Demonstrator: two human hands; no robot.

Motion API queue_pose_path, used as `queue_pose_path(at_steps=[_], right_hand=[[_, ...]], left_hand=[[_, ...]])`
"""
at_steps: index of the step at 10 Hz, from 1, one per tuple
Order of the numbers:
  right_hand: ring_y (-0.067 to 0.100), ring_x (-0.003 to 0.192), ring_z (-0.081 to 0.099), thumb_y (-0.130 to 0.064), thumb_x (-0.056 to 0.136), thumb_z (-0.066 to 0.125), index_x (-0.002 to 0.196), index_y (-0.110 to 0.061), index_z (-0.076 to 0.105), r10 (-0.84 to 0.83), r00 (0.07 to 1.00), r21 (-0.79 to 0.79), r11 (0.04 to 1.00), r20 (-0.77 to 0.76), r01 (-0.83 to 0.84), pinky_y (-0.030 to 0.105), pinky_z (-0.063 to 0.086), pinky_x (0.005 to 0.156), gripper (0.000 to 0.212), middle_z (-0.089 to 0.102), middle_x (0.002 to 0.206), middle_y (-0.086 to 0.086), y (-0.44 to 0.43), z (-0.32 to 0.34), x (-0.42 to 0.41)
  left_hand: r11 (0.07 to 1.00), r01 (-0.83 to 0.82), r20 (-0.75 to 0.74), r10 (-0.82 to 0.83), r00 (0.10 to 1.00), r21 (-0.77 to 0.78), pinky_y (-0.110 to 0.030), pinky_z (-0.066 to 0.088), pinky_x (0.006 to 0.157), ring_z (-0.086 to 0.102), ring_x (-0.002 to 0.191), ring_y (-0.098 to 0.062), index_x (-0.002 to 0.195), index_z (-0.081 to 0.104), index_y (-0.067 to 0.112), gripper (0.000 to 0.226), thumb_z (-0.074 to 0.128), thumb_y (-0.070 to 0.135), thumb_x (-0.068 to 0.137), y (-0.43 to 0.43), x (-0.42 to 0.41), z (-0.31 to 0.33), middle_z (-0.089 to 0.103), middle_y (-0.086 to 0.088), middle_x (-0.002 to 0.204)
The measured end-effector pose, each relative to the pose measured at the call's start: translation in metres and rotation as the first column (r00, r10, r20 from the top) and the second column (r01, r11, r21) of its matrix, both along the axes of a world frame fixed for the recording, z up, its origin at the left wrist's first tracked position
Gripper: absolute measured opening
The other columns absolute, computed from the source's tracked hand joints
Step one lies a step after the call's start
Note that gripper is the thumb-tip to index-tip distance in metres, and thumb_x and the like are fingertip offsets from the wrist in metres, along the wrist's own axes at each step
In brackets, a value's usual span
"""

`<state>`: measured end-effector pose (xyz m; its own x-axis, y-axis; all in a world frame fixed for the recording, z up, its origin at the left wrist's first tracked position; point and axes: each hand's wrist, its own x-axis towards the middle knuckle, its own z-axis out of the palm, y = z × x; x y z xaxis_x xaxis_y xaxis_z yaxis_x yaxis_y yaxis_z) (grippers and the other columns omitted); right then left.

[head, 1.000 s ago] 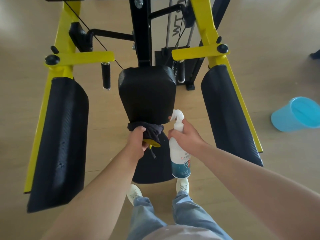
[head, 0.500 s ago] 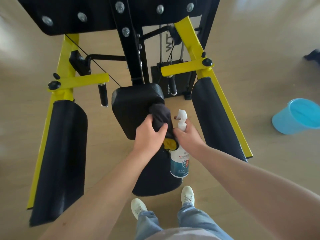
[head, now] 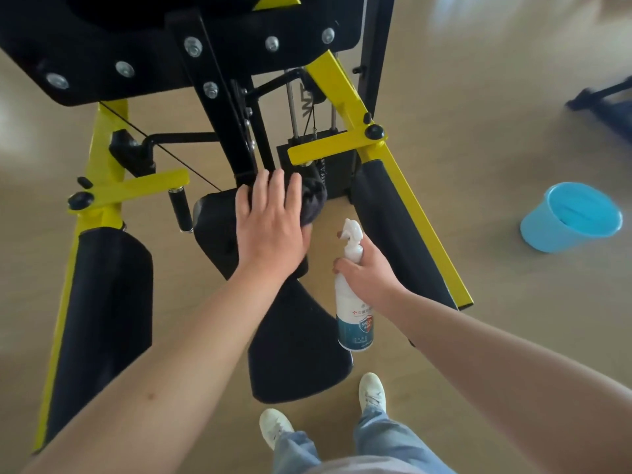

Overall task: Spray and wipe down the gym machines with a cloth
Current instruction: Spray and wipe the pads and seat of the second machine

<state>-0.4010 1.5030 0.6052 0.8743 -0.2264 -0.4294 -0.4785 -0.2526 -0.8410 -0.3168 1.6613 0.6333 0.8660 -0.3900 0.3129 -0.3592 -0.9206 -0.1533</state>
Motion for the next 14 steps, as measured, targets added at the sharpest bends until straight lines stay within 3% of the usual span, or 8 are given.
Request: queue_pose_path(at_steps=[2, 5, 7, 8, 11, 12, 13, 14], right_hand=[[0.014, 0.075, 0.063, -0.014, 0.092, 0.063, 0.121, -0.034, 0.058, 0.013, 1.0, 0.028, 1.0, -0.022, -0.013, 0.03, 0.054, 0.07, 0.035, 0.069, 0.094, 0.01, -0.002, -0.01, -0.009], [0.01, 0.071, 0.062, -0.015, 0.092, 0.062, 0.115, -0.033, 0.058, 0.068, 0.997, 0.024, 0.997, -0.028, -0.068, 0.026, 0.05, 0.061, 0.029, 0.063, 0.081, -0.005, -0.007, -0.021, -0.012], [0.018, 0.086, 0.071, -0.027, 0.085, 0.061, 0.115, -0.045, 0.055, 0.127, 0.99, -0.04, 0.991, -0.069, -0.13, 0.041, 0.06, 0.075, 0.036, 0.072, 0.092, -0.005, 0.007, -0.03, -0.014], [0.018, 0.087, 0.069, -0.024, 0.088, 0.061, 0.119, -0.043, 0.055, 0.152, 0.986, -0.049, 0.987, -0.072, -0.155, 0.04, 0.059, 0.078, 0.036, 0.07, 0.094, -0.006, 0.015, -0.03, -0.015], [0.017, 0.092, 0.068, -0.03, 0.095, 0.06, 0.129, -0.044, 0.051, 0.18, 0.977, -0.02, 0.983, -0.111, -0.184, 0.038, 0.059, 0.077, 0.038, 0.068, 0.096, -0.006, 0.034, -0.033, -0.01], [0.019, 0.094, 0.068, -0.032, 0.096, 0.06, 0.131, -0.041, 0.049, 0.185, 0.977, -0.042, 0.981, -0.105, -0.19, 0.043, 0.06, 0.084, 0.038, 0.066, 0.098, -0.003, 0.035, -0.036, -0.011], [0.017, 0.094, 0.066, -0.032, 0.099, 0.06, 0.135, -0.04, 0.047, 0.17, 0.98, -0.064, 0.982, -0.108, -0.177, 0.037, 0.057, 0.08, 0.039, 0.064, 0.1, -0.005, 0.031, -0.039, -0.013], [0.016, 0.092, 0.064, -0.031, 0.1, 0.061, 0.135, -0.041, 0.046, 0.149, 0.983, -0.071, 0.985, -0.109, -0.157, 0.032, 0.054, 0.076, 0.039, 0.062, 0.099, -0.008, 0.025, -0.044, -0.017]], left_hand=[[0.753, 0.175, -0.063, -0.175, 0.983, 0.635, -0.06, -0.005, 0.123, -0.004, 0.156, -0.044, 0.157, 0.025, 0.001, 0.063, 0.042, 0.033, 0.106, -0.015, -0.018, -0.065, 0.01, -0.026, 0.167], [0.505, 0.353, -0.23, -0.291, 0.929, 0.788, -0.054, 0.017, 0.122, 0.038, 0.142, -0.042, 0.142, 0.048, 0.006, 0.045, 0.046, 0.029, 0.104, -0.024, -0.016, -0.115, 0.047, -0.022, 0.146], [0.819, 0.54, -0.465, -0.408, 0.786, 0.196, -0.042, 0.033, 0.116, 0.051, 0.128, -0.026, 0.135, 0.057, 0.018, 0.036, 0.052, 0.016, 0.099, 0.009, -0.034, -0.136, 0.059, -0.002, 0.133], [0.93, 0.033, -0.568, -0.252, 0.783, -0.366, -0.032, 0.046, 0.102, 0.053, 0.119, -0.014, 0.139, 0.056, 0.026, 0.041, 0.057, 0.017, 0.099, 0.027, -0.059, -0.132, 0.049, 0.004, 0.14], [-0.331, -0.906, -0.924, -0.184, 0.335, -0.263, -0.032, 0.057, 0.083, 0.066, 0.105, -0.025, 0.142, 0.051, 0.008, 0.039, 0.053, 0.02, 0.105, 0.055, -0.055, -0.128, 0.059, -0.018, 0.141], [-0.153, -0.934, -0.945, 0.096, 0.312, -0.324, -0.024, 0.043, 0.101, 0.049, 0.138, -0.028, 0.151, 0.036, 0.002, 0.051, 0.045, 0.029, 0.109, 0.062, -0.048, -0.113, 0.048, -0.015, 0.152], [-0.55, -0.824, -0.941, -0.187, 0.281, -0.136, -0.015, 0.05, 0.066, 0.042, 0.143, -0.033, 0.152, 0.034, -0.006, 0.045, 0.036, 0.01, 0.111, 0.069, -0.044, -0.11, 0.04, -0.023, 0.157], [-0.625, -0.768, -0.928, -0.188, 0.322, -0.14, -0.031, 0.049, 0.102, 0.043, 0.144, -0.031, 0.154, 0.035, 0.0, 0.046, 0.032, 0.014, 0.11, 0.068, -0.039, -0.122, 0.039, -0.017, 0.16]])
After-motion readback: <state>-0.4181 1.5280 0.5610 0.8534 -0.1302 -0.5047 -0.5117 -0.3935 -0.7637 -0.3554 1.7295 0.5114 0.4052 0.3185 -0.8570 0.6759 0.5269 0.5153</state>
